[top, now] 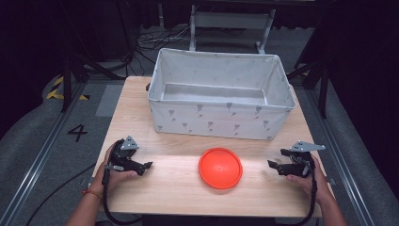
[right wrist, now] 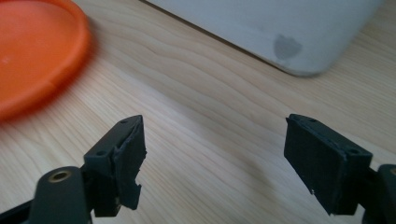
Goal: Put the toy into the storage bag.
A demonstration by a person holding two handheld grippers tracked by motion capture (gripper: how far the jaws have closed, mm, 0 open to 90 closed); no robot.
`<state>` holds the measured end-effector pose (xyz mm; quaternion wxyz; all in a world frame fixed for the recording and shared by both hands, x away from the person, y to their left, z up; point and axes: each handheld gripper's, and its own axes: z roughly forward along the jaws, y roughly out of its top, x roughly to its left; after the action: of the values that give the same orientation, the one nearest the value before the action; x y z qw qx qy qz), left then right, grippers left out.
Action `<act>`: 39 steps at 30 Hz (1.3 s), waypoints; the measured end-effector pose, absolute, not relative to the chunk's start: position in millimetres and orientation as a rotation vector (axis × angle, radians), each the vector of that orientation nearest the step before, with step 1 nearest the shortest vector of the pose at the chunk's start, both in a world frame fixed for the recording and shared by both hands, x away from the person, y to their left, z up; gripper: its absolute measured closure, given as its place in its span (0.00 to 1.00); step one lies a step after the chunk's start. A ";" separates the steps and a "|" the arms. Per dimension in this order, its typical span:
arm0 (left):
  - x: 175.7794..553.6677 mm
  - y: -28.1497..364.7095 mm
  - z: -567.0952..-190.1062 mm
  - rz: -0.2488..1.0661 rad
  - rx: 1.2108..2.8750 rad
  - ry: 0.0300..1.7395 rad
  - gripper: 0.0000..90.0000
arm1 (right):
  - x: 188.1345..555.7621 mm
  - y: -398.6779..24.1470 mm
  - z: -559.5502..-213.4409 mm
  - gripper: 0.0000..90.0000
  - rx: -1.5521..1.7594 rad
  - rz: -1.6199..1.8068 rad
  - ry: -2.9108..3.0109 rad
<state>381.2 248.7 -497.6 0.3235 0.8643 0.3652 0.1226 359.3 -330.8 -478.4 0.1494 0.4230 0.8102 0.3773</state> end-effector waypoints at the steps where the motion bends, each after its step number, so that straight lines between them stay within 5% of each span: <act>1: 381.2 248.7 -497.6 0.321 2.267 0.960 0.00 | 360.1 -325.5 -476.7 0.23 1.206 1.091 2.336; 28: 385.6 248.0 -497.9 0.335 2.252 0.995 0.00 | 365.0 -200.5 -482.4 0.22 0.898 1.126 2.602; 39: 385.1 247.9 -497.8 0.336 2.251 1.003 0.00 | 372.9 -192.2 -494.6 0.17 0.927 1.083 2.618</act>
<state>385.1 247.9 -497.8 0.3214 0.8569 0.3820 0.1281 372.9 -192.2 -494.6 0.0803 0.3100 0.8754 0.3621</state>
